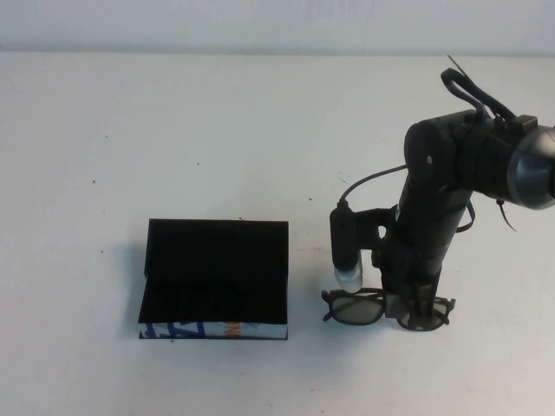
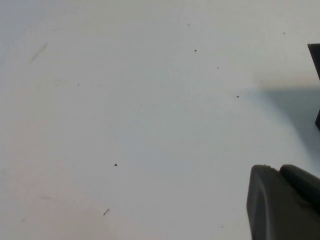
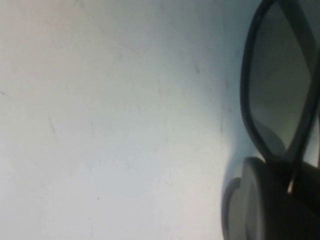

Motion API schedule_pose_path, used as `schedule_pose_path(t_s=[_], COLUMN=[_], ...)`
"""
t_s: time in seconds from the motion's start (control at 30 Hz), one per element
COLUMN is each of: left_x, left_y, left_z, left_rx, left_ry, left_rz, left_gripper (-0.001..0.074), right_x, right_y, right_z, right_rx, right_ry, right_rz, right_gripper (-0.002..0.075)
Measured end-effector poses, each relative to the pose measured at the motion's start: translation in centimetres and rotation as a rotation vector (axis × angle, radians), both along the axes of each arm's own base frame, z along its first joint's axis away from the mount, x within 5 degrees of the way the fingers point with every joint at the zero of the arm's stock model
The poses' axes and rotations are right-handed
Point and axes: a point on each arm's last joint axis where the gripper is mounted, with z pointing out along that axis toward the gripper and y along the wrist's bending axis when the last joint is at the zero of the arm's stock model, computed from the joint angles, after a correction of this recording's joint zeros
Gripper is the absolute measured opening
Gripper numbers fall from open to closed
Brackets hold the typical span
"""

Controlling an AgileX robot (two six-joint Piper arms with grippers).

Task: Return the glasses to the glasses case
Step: Pick up the glasses from the table, then place the glasses in the glasses case

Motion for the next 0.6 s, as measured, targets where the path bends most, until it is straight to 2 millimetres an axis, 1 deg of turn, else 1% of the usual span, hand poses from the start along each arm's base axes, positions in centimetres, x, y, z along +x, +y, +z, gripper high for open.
schedule_pose_path(t_s=[0.07,0.13,0.17,0.23,0.37,0.43,0.53,0.6], left_x=[0.0,0.0,0.0,0.0,0.0,0.0,0.0,0.0], left_y=[0.0,0.0,0.0,0.0,0.0,0.0,0.0,0.0], left_z=[0.0,0.0,0.0,0.0,0.0,0.0,0.0,0.0], left_rx=[0.0,0.0,0.0,0.0,0.0,0.0,0.0,0.0], left_ry=[0.0,0.0,0.0,0.0,0.0,0.0,0.0,0.0], left_rz=[0.0,0.0,0.0,0.0,0.0,0.0,0.0,0.0], left_gripper=[-0.0001,-0.0001,-0.0001,-0.0001,-0.0001,-0.0001,-0.0001,-0.0001], right_x=[-0.2,-0.6,-1.0,-1.7,-2.8,-3.4,-4.1,-4.3], right_y=[-0.1,-0.3,-0.3,0.4,3.6,5.4,8.3,10.2], right_z=[0.3,1.0,1.6,3.3,7.5,9.0,9.9,9.5], right_rx=[-0.006,-0.017,-0.021,-0.011,0.063,0.103,0.14,0.145], right_ry=[0.014,0.025,0.027,0.007,-0.091,-0.127,-0.15,-0.147], right_rz=[-0.025,-0.047,-0.054,-0.052,-0.032,-0.011,0.04,0.067], right_gripper=[0.0026,0.0025,0.0024,0.0023,0.0022,0.0022,0.0022,0.0022])
